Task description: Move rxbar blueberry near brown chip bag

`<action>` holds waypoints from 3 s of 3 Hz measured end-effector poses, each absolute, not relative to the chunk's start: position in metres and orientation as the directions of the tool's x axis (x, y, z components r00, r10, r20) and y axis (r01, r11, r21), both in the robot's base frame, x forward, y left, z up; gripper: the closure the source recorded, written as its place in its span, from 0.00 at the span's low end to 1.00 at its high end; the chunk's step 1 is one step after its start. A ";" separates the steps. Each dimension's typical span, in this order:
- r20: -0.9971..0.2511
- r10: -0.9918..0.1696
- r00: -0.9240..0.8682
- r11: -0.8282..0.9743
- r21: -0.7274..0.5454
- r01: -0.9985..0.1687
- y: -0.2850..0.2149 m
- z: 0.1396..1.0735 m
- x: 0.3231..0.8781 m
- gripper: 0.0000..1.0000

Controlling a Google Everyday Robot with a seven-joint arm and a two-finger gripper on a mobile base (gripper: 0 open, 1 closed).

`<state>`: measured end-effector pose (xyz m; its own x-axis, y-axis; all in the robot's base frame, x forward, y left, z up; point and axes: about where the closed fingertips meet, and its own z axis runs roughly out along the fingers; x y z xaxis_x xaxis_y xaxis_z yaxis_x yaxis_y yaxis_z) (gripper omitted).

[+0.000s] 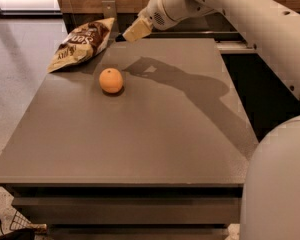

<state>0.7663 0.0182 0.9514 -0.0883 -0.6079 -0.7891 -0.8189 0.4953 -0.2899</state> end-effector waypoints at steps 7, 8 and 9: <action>-0.842 -0.492 -0.223 0.573 -0.120 -0.811 0.076 0.836 0.841 0.30; -0.841 -0.493 -0.224 0.570 -0.117 -0.813 0.079 0.833 0.841 0.07; -0.840 -0.493 -0.225 0.568 -0.115 -0.815 0.081 0.832 0.840 0.00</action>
Offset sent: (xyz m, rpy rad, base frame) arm 0.0774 0.0429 -0.1030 0.1220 0.1345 -0.0716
